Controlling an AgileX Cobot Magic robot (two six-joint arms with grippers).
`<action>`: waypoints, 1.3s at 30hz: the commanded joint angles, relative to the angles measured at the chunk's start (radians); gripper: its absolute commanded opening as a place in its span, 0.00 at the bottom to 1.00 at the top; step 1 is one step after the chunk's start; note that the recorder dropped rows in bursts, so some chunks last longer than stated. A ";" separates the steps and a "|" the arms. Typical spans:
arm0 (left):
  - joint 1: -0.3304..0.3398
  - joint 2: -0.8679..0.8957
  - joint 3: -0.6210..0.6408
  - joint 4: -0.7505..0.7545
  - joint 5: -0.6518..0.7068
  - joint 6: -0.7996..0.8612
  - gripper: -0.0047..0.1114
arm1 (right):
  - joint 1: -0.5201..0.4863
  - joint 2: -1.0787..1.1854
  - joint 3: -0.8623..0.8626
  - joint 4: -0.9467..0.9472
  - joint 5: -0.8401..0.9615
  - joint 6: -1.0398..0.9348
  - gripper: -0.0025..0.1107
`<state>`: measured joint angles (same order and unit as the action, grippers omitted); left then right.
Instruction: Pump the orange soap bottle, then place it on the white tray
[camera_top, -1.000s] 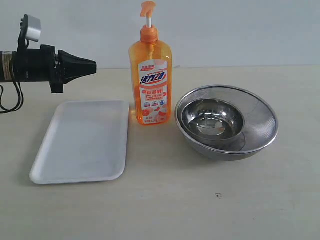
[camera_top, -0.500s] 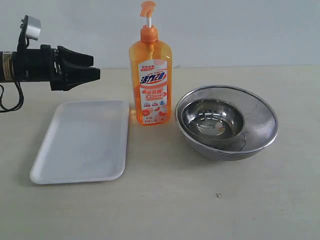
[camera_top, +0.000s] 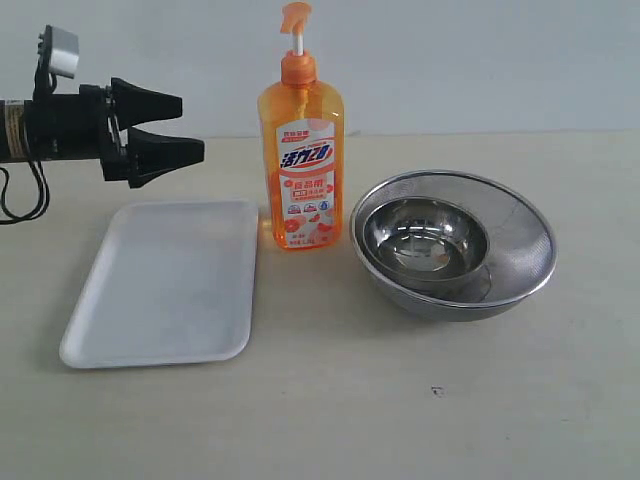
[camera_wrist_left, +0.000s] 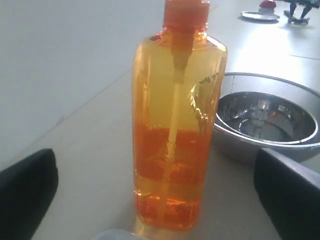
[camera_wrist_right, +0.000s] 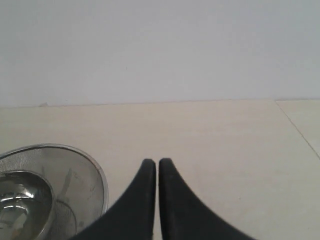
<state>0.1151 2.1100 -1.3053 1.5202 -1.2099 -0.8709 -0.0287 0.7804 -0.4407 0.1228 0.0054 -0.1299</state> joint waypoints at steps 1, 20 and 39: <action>-0.022 0.001 -0.004 0.024 -0.011 0.092 0.99 | 0.001 0.001 -0.058 -0.003 0.024 -0.060 0.02; -0.094 0.121 -0.088 -0.095 -0.011 0.106 0.98 | 0.181 0.463 -0.434 -0.003 0.134 -0.307 0.02; -0.198 0.162 -0.202 0.003 0.014 -0.007 0.98 | 0.318 0.767 -0.626 -0.001 0.123 -0.342 0.02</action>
<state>-0.0626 2.2507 -1.4919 1.5246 -1.2054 -0.8592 0.2821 1.5427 -1.0556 0.1210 0.1456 -0.4621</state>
